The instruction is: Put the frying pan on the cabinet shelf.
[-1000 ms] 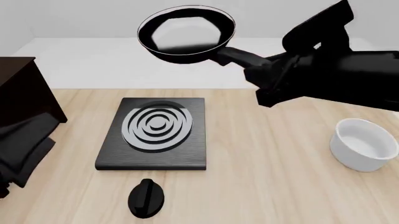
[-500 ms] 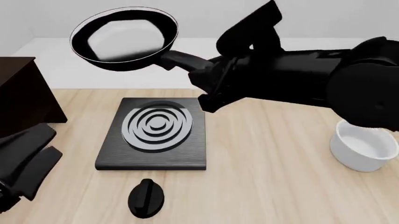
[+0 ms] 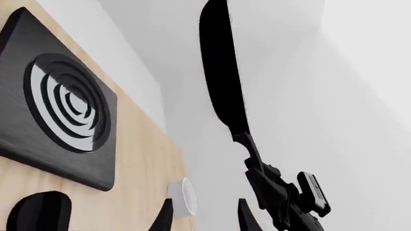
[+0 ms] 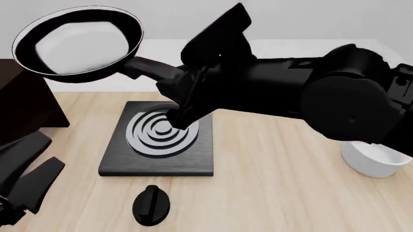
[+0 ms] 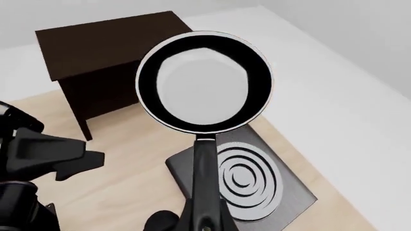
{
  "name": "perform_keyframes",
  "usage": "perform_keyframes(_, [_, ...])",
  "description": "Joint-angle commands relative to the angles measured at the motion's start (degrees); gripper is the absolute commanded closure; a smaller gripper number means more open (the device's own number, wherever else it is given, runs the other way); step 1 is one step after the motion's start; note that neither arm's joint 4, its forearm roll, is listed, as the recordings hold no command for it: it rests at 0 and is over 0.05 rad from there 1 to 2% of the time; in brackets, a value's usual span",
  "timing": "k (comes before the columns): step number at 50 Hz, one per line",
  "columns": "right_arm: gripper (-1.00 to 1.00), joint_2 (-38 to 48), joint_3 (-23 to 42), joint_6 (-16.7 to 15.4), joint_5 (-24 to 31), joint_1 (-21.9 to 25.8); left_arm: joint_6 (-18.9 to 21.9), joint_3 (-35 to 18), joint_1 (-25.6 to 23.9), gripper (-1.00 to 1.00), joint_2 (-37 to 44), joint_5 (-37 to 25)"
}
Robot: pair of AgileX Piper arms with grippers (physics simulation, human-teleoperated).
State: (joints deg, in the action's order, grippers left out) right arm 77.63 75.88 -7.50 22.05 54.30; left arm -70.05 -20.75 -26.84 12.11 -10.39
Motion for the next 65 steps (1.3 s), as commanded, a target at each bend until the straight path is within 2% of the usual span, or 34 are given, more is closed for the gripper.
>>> perform_keyframes(1, [1.00,-0.25,0.24,-0.77,-4.45,3.14,-2.28,0.53,-0.11,-1.00,-1.28,0.72])
perform_keyframes(11, [1.00,0.98,-1.72,-1.04,-7.49,4.69,-3.88,1.02,-0.47,-1.00,-1.90,1.24])
perform_keyframes(33, [1.00,3.16,-4.57,-0.79,-12.01,7.33,-4.59,2.30,-1.24,-1.00,-1.66,3.54])
perform_keyframes(35, [1.00,3.23,-4.80,-1.00,-12.34,7.68,-6.59,3.92,-1.93,-1.00,-2.19,5.30])
perform_keyframes(37, [1.00,3.09,-5.01,-0.78,-12.64,7.75,-6.13,3.89,-1.71,-1.00,-2.03,5.21])
perform_keyframes(45, [1.00,3.27,-5.56,-0.92,-13.25,8.97,-5.87,3.84,-2.43,-1.00,-1.26,6.00])
perform_keyframes(57, [1.00,2.88,-5.30,-0.76,-13.19,11.24,-9.01,4.51,-1.29,-1.00,-2.82,6.29])
perform_keyframes(65, [1.00,3.24,-5.45,-0.83,-13.76,12.43,-9.45,4.78,-1.09,-1.00,-3.01,6.36])
